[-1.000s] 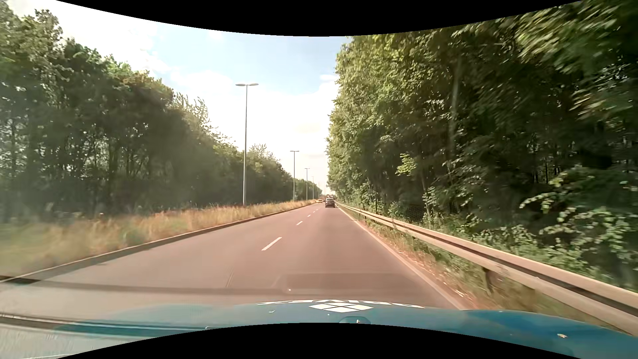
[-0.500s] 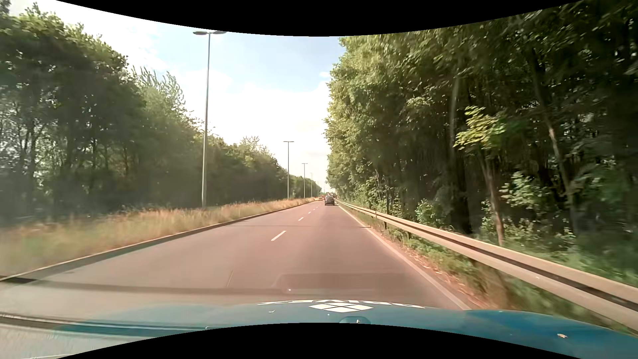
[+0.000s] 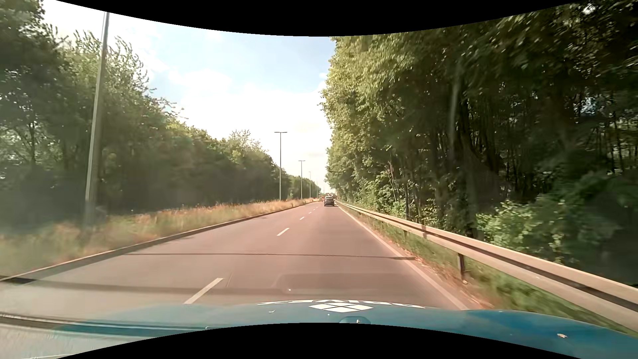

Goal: Follow the waypoints while adhering to traffic rules and regulations

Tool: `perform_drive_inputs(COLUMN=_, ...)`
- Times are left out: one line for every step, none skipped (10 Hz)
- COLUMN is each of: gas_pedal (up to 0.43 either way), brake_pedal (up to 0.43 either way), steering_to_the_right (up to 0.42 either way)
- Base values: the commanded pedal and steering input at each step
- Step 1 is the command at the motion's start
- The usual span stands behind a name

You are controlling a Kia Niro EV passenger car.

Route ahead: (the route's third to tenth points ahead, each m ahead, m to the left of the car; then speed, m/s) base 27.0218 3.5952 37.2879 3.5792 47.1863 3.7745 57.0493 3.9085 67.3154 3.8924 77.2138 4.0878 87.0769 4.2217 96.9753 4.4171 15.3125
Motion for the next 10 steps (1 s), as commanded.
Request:
perform_drive_inputs(gas_pedal=0.197, brake_pedal=0.000, steering_to_the_right=-0.003)
perform_drive_inputs(gas_pedal=0.197, brake_pedal=0.000, steering_to_the_right=-0.003)
perform_drive_inputs(gas_pedal=0.197, brake_pedal=0.000, steering_to_the_right=-0.003)
perform_drive_inputs(gas_pedal=0.197, brake_pedal=0.000, steering_to_the_right=-0.003)
perform_drive_inputs(gas_pedal=0.209, brake_pedal=0.000, steering_to_the_right=-0.003)
perform_drive_inputs(gas_pedal=0.220, brake_pedal=0.000, steering_to_the_right=-0.003)
perform_drive_inputs(gas_pedal=0.240, brake_pedal=0.000, steering_to_the_right=-0.003)
perform_drive_inputs(gas_pedal=0.240, brake_pedal=0.000, steering_to_the_right=-0.004)
perform_drive_inputs(gas_pedal=0.240, brake_pedal=0.000, steering_to_the_right=-0.003)
perform_drive_inputs(gas_pedal=0.240, brake_pedal=0.000, steering_to_the_right=-0.004)
